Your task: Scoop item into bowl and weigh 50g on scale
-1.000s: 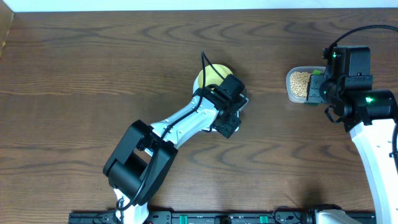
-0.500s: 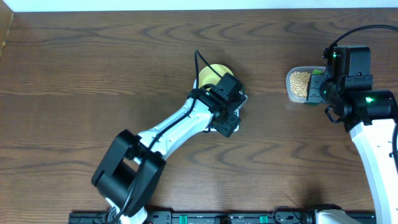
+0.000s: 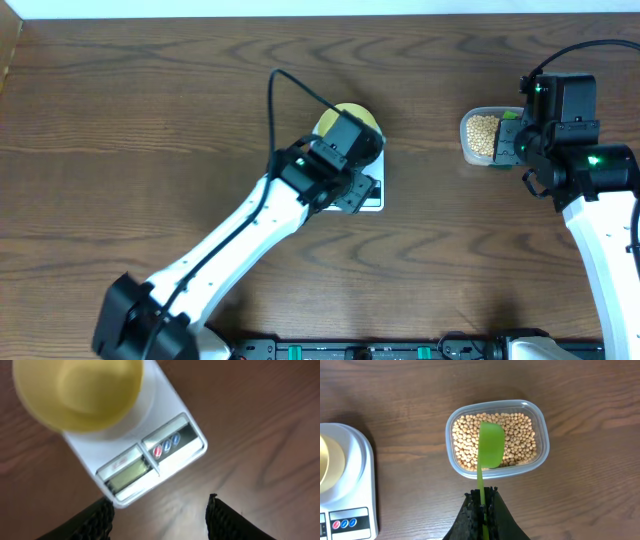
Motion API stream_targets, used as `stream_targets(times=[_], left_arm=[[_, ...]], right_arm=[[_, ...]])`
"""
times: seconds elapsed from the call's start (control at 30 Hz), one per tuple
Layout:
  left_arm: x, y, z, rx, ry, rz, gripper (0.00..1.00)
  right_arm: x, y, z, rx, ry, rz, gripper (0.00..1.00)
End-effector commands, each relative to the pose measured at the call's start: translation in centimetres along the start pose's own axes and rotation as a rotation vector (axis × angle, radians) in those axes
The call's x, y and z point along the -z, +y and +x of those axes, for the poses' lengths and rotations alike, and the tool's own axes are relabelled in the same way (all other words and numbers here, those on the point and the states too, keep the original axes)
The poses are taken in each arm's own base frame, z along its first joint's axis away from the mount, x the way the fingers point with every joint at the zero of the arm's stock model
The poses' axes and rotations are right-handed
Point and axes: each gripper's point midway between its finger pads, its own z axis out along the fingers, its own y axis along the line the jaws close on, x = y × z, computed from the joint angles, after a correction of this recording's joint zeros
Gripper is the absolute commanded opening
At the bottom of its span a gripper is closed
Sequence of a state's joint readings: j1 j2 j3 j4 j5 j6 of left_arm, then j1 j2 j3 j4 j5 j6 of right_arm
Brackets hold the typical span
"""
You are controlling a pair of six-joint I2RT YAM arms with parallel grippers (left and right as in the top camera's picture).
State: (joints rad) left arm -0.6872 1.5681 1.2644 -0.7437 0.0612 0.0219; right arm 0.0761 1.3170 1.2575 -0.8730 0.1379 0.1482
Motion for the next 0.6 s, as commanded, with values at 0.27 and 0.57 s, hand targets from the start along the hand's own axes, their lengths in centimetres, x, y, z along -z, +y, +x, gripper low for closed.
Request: stream_targets(times=[0.27,0.57], left_arm=[[2.0,2.5,5.6,0.082,0.196,-0.081,0.76],[7.4,2.4,4.7,0.157,0.034,-0.076,0.87]], right_arm=[[0.7,-0.4,-0.8,0.005,-0.032,0.024,0.01],[0.4,-1.5,-0.8,-0.019,-0.024,0.044,0.01]])
